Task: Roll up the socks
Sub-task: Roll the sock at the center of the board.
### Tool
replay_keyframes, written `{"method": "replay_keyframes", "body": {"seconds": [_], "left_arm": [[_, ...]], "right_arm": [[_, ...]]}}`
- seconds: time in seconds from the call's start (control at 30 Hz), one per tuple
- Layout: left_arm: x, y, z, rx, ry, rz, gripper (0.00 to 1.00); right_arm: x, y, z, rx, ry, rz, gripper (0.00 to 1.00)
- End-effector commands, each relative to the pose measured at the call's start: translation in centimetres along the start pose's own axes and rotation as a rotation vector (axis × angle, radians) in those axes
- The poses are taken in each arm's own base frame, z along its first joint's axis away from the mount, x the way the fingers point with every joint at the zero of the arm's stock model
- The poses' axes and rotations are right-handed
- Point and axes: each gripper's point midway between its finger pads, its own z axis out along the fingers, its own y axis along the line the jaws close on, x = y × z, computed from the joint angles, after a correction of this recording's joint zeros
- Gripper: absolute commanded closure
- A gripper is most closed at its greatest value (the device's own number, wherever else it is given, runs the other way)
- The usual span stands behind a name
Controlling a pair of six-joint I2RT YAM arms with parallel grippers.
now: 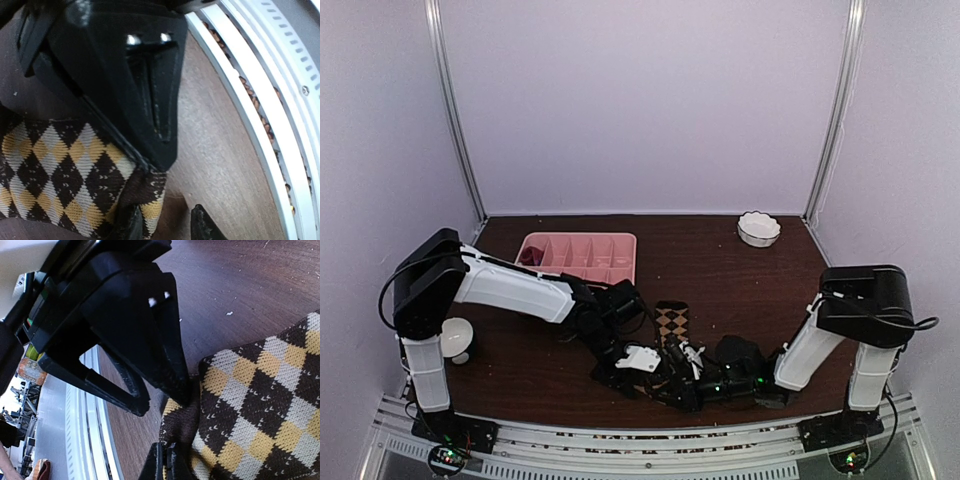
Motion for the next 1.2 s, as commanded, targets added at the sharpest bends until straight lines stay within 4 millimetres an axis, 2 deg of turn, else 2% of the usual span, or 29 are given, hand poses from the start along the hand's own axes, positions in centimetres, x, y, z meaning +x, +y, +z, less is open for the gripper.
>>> {"method": "replay_keyframes", "body": {"seconds": [0.0,0.1,0.23,0.27,0.37,0.43,0.57,0.73,0.77,0.8,0.83,0.97,1.07,1.1,1.17], "left_arm": [[-0.6,1.0,0.5,-0.064,0.001,0.045,0.70],[-0.7,0.5,0.8,-0.044,0.005,0.052,0.83],[0.2,0.1,1.3,-0.009,0.046,0.020,0.99],[0.6,0.0,1.4,0.007,0.059,0.001,1.00],[1.5,-0.6,1.7,0.078,0.086,-0.085,1.00],[1.8,-0.7,1.7,0.134,0.086,-0.162,1.00],[2.6,-1.3,1.6,0.247,0.072,-0.336,1.00],[2.7,-1.8,1.4,0.370,0.044,-0.528,1.00],[2.5,-2.0,1.4,0.394,0.041,-0.549,1.00],[2.5,-2.3,1.4,0.422,0.048,-0.570,1.00],[2.5,-2.4,1.4,0.443,0.056,-0.591,1.00],[2.7,-2.1,1.7,0.475,0.104,-0.643,1.00],[2.8,-1.3,1.7,0.451,0.124,-0.633,1.00],[2.8,-1.2,1.7,0.445,0.131,-0.634,1.00],[2.9,-0.7,1.9,0.439,0.150,-0.639,1.00]], "right_arm": [[10.7,-8.4,-3.3,0.320,0.348,0.197,1.00],[10.7,-8.6,-3.4,0.327,0.352,0.202,1.00],[10.2,-8.6,-3.5,0.334,0.331,0.184,1.00],[9.7,-8.4,-3.5,0.332,0.317,0.169,1.00],[7.8,-7.5,-3.6,0.322,0.251,0.099,0.82],[6.8,-6.9,-3.6,0.326,0.226,0.038,0.75],[5.2,-6.5,-4.3,0.380,0.189,-0.078,0.71],[3.3,-6.1,-5.9,0.496,0.110,-0.250,0.59],[3.0,-6.0,-6.2,0.527,0.094,-0.288,0.52],[2.4,-6.0,-6.7,0.574,0.069,-0.329,0.39],[2.3,-5.9,-7.3,0.624,0.064,-0.380,0.03],[-1.0,-6.0,-10.4,0.888,-0.077,-0.503,0.00],[-3.3,-6.6,-13.8,1.077,-0.253,-0.433,0.00],[-3.5,-6.6,-14.3,1.089,-0.298,-0.407,0.00],[-3.4,-5.8,-13.8,1.022,-0.325,-0.389,0.00]]}}
